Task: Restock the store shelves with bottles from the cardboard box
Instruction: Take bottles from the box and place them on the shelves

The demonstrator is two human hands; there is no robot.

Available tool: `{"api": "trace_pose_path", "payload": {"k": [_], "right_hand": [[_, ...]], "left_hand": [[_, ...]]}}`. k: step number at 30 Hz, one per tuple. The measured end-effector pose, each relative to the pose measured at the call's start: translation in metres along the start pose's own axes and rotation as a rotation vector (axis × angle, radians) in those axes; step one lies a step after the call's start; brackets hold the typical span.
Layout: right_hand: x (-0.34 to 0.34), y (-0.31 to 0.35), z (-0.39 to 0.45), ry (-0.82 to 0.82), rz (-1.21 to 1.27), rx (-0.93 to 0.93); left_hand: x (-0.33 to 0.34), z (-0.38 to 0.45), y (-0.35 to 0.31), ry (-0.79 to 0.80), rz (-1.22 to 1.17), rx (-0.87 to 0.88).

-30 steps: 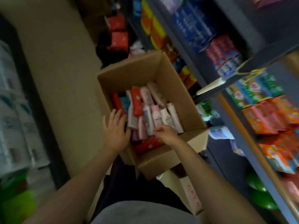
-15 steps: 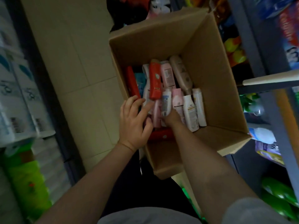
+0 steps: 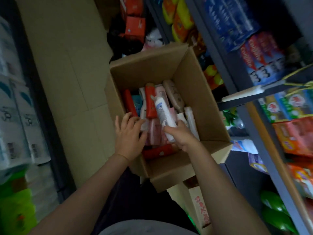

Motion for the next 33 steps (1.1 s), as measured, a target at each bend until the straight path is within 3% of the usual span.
{"api": "trace_pose_path", "payload": {"k": [2, 6, 8, 11, 17, 20, 23, 26, 29, 33], "right_hand": [[-0.014, 0.024, -0.043, -0.06, -0.116, -0.218], [-0.045, 0.067, -0.129, -0.233, -0.282, -0.685], [-0.072, 0.085, -0.168, -0.283, -0.225, -0.799], [-0.122, 0.106, -0.231, -0.329, -0.091, -0.867], [-0.213, 0.125, -0.352, -0.503, 0.005, -1.011], [-0.262, 0.125, -0.415, -0.629, 0.05, -1.08], [-0.317, 0.119, -0.473, -0.901, 0.096, -1.154], [-0.364, 0.106, -0.52, -1.1, 0.164, -1.177], [-0.398, 0.099, -0.56, -1.284, 0.097, -1.158], [-0.435, 0.098, -0.576, -1.41, 0.001, -1.056]], "left_hand": [[-0.025, 0.008, -0.03, 0.028, -0.206, -0.148], [-0.083, 0.03, -0.135, 0.175, -1.294, -0.448], [-0.111, 0.036, -0.178, 0.191, -1.498, -0.409], [-0.157, 0.032, -0.238, 0.256, -1.585, -0.234], [-0.24, -0.011, -0.383, 0.464, -1.433, 0.294], [-0.276, -0.03, -0.455, 0.494, -1.309, 0.522], [-0.309, -0.041, -0.522, 0.401, -1.268, 0.706], [-0.318, -0.043, -0.573, 0.201, -1.147, 0.821], [-0.302, -0.044, -0.614, 0.038, -0.793, 1.006], [-0.266, -0.036, -0.641, -0.079, -0.32, 1.134]]}}
Point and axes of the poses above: each hand's wrist, its own z-axis towards the middle knuckle, its own x-axis out of the palm, y = z × x, the point moved 4 cm from there along z, towards the middle knuckle, and after that the axes turned 4 degrees about -y, right-handed, at the moved point
